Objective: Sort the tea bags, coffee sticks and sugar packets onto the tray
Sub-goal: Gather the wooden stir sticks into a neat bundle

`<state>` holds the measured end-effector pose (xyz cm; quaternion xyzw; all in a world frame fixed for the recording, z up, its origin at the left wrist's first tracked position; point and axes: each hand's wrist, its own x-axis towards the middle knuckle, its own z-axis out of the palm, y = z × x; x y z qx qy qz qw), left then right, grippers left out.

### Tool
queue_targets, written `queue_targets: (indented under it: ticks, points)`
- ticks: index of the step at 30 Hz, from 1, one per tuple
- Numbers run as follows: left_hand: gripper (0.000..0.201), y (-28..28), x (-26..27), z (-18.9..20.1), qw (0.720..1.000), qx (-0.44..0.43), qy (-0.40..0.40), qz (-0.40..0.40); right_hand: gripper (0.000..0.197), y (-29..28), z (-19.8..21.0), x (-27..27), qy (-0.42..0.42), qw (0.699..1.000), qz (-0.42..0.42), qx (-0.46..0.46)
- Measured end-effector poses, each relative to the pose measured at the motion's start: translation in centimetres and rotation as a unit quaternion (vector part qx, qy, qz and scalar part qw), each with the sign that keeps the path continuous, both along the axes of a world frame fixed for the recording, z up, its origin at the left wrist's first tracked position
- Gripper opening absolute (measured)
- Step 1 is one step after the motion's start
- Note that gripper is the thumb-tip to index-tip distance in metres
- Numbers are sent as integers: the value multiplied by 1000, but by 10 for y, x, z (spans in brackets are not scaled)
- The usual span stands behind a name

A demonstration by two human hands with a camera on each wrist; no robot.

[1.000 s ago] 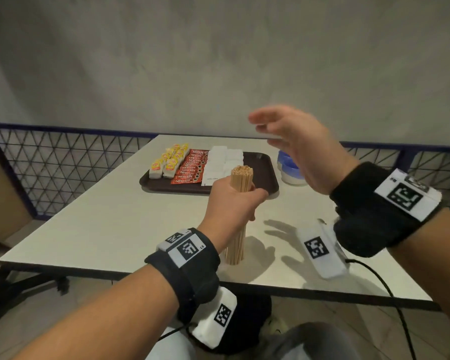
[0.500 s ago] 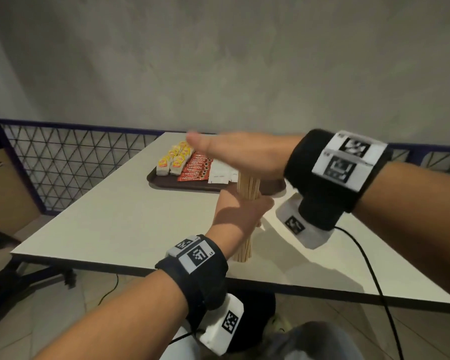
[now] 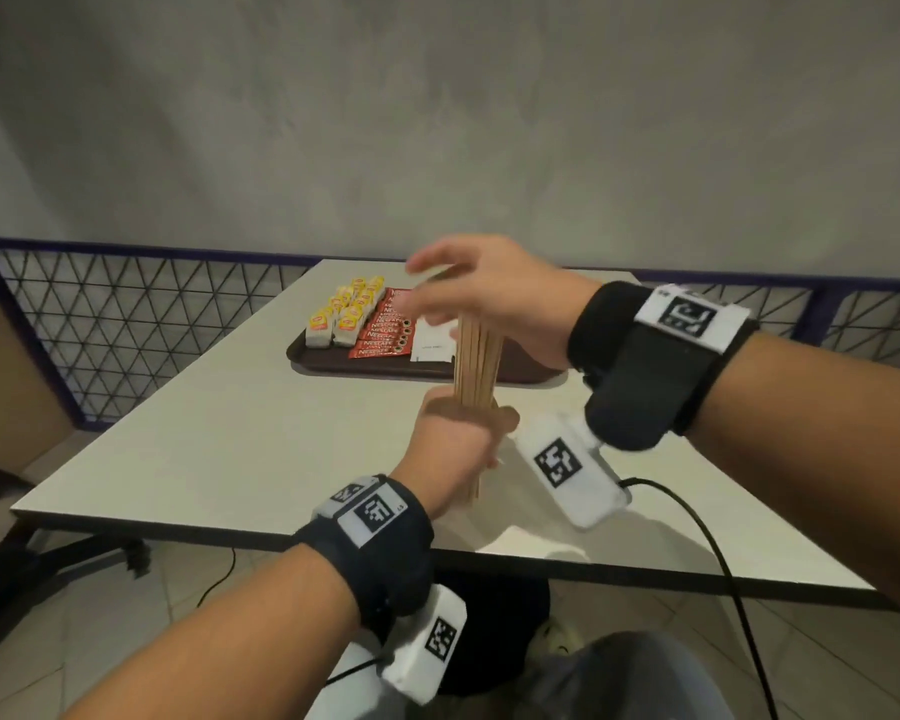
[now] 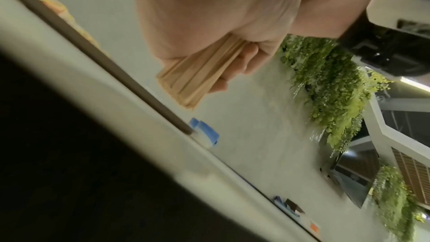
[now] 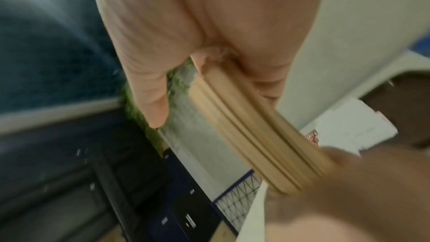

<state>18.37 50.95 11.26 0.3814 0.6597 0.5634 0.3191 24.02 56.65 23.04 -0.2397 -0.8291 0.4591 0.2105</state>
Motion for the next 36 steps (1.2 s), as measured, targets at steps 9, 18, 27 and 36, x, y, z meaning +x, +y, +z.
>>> queue_targets:
  ticks: [9,18,27,36]
  points:
    - [32,6,-4,12,999,23,15,-32,31,-4,-30,4,165,967,-104,-165]
    - [18,-1,-16,6,983,-59,50,-166,23,7,-45,14,184,954,-138,-195]
    - [23,31,-10,24,991,-26,27,-125,20,25,-47,14,169,946,-160,-224]
    - [27,89,-43,53,979,-29,62,-194,13,79,-33,-5,257,914,-179,-259]
